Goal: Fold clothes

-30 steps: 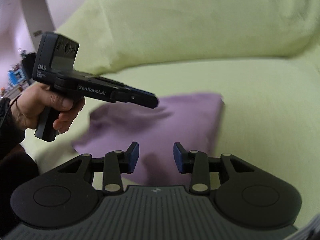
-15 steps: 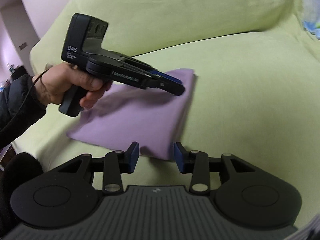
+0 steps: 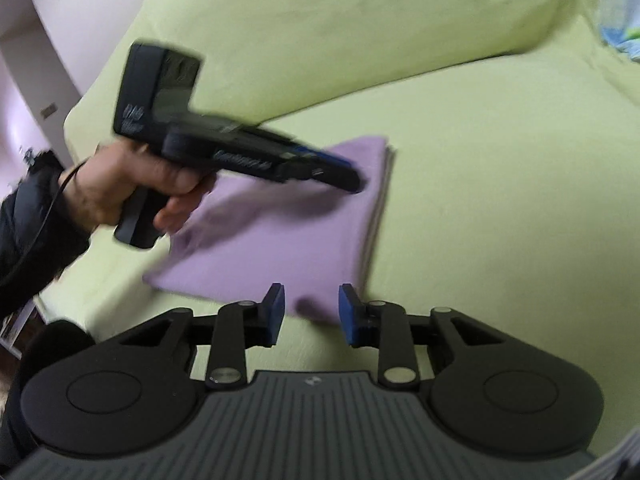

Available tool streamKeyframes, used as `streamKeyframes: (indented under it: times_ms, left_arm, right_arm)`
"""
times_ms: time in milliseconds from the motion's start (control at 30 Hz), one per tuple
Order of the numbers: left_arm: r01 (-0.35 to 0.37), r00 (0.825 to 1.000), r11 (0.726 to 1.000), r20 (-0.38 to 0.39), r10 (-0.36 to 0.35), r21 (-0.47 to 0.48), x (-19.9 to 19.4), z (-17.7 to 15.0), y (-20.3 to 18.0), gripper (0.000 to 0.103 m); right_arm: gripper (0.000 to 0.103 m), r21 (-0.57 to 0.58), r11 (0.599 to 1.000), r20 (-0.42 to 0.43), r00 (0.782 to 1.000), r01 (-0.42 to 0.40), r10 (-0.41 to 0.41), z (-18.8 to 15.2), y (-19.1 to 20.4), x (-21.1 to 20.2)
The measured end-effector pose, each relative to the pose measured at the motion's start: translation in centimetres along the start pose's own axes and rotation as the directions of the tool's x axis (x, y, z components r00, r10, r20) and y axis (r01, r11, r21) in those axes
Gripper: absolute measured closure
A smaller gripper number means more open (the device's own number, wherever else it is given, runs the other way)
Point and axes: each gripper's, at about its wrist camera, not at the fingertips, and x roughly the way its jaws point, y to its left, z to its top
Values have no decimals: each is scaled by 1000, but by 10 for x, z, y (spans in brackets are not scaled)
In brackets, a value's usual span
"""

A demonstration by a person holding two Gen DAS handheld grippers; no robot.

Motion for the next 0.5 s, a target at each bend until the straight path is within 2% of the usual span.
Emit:
streamKeyframes:
  times_ms: [100,167,267,367,500]
  left_arm:
    - [-47,999,998,24,48,-42,-34,-24,-5,79]
    - [-53,998,994,30,56,-91,-52,-44,-13,79]
    - [-99,995,989,12,101,-112,-63,-73,-29,79]
    - [-191,982,974,-31,189,-121,-67,-99,-39,79]
    - [-273,962,942,-54,267,-197,-97,-132,-33,78]
  right_arm:
    - [68,-31,999,13,1000,-16,17,-1,11,-3]
    - [68,-68,997,8,1000,-21,22,-2,22,-1]
    - [68,-113,994,1,1000,6,-6,-6,33,2]
    - [68,-137,990,4,999,35,-35,0,37,13]
    - [68,-199,980,-28,999,22,-29,-3,53,26]
